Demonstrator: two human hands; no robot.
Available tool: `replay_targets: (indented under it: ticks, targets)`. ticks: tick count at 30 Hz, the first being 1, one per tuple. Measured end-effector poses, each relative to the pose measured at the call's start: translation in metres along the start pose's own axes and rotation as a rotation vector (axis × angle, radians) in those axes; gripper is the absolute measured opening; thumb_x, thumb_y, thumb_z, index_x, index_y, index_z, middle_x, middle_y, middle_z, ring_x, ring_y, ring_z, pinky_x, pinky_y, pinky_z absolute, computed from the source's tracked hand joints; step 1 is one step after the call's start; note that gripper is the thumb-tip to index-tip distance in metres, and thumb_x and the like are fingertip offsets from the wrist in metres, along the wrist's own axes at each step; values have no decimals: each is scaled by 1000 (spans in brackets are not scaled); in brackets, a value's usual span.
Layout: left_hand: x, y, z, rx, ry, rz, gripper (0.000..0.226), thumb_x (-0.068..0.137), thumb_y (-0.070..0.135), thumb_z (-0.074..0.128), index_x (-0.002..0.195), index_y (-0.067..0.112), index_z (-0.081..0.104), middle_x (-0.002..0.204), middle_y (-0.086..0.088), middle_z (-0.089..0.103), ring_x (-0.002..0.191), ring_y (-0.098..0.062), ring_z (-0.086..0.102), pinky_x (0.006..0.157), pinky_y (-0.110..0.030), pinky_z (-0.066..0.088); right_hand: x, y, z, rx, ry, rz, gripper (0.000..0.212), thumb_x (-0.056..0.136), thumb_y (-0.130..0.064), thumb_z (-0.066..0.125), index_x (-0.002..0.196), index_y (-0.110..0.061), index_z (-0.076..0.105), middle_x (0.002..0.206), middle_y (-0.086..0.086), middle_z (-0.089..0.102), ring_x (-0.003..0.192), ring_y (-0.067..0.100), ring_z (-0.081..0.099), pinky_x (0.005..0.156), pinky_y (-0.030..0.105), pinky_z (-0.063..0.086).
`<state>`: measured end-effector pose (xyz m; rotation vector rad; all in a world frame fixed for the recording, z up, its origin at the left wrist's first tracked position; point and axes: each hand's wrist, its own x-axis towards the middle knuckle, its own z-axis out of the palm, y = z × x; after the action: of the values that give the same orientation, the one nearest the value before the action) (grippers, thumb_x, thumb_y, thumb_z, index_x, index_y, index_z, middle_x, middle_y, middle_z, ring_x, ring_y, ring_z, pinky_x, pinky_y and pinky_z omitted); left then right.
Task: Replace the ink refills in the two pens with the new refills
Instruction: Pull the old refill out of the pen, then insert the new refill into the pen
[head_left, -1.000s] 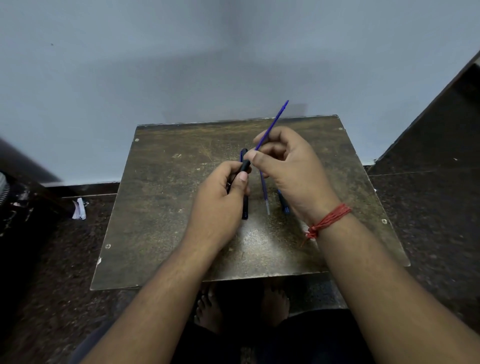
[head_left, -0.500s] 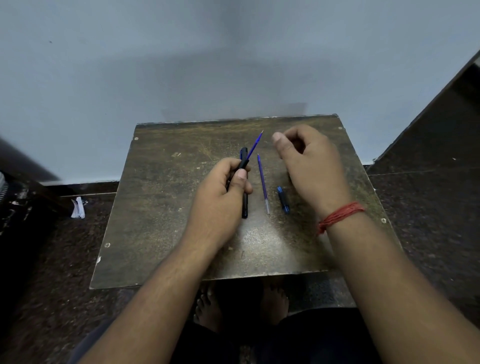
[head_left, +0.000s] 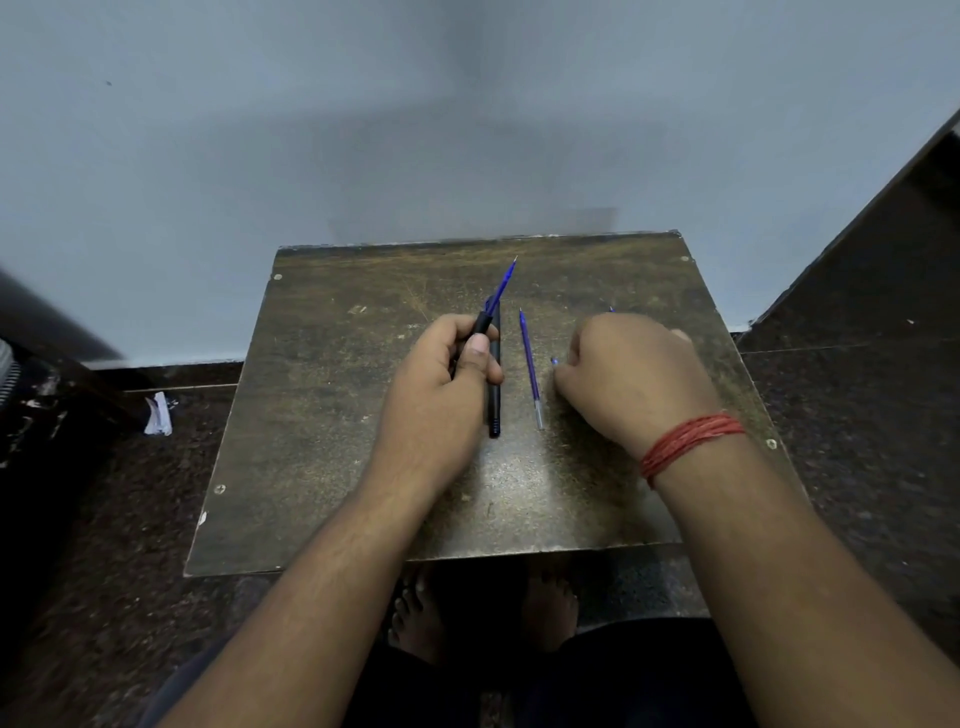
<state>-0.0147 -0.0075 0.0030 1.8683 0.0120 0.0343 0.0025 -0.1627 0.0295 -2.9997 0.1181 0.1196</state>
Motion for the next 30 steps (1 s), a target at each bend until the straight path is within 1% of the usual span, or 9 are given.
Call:
replay_targets:
  ticks: [3,6,8,10,13,16,20,23,30]
  targets:
    - [0,0,0,-6,-12,-2,18,105,20,47,104,24,64,76,9,65,57,7,49,55,-9,34,4,0,0,403,129,58,19,87,-39,58,79,-23,66,77,-7,68,80,17,65,78,34,52]
    - [1,-1,-1,-7,-13,-7,18,105,22,47,103,26,64,76,9,65,62,6,51,57,-8,35,7,-4,2,875,187,103,14,89,-30,65,78,-22,69,72,-9,69,67,5,63,60,23,47]
    - [2,-2,0,1,-20,-21,18,105,22,47,102,27,64,75,10,65,61,6,51,56,-9,36,8,-7,2,1220,204,145,12,91,-23,65,79,-20,68,73,-5,72,63,6,62,54,19,42]
    - [1,-3,1,8,-35,-29,18,105,22,47,101,27,64,74,11,65,57,5,50,54,-10,36,10,-7,3,1499,197,187,10,93,-17,63,84,-16,66,81,4,74,63,9,62,51,21,41]
    - [-1,-1,3,6,-64,-17,17,105,20,47,102,26,63,73,9,64,51,5,48,49,-9,36,12,-7,3,1717,202,242,10,96,-12,60,87,-14,63,88,13,71,63,12,62,50,24,46]
    - [-3,1,4,-3,-77,-11,17,105,17,47,105,21,64,72,8,63,49,4,47,47,-8,36,12,-6,1,1856,221,265,13,97,-11,59,85,-13,62,84,13,70,63,13,62,52,25,50]
    - [-4,2,4,15,-93,6,19,105,17,47,100,27,63,71,10,62,51,5,49,48,-8,38,13,-5,-1,1919,253,263,17,98,-10,58,82,-13,62,73,9,70,64,14,63,54,25,51]
    - [-4,1,6,42,-103,26,22,104,18,48,95,32,62,68,12,62,55,3,50,51,-10,39,13,-4,-2,1919,268,246,17,98,-10,58,83,-13,62,71,7,71,64,14,62,56,25,52]
    - [-4,0,6,81,-110,45,20,103,17,49,95,28,64,67,15,62,59,-1,50,54,-13,39,13,-4,0,1817,282,178,13,98,-9,58,86,-13,62,79,7,73,63,12,61,58,24,51]
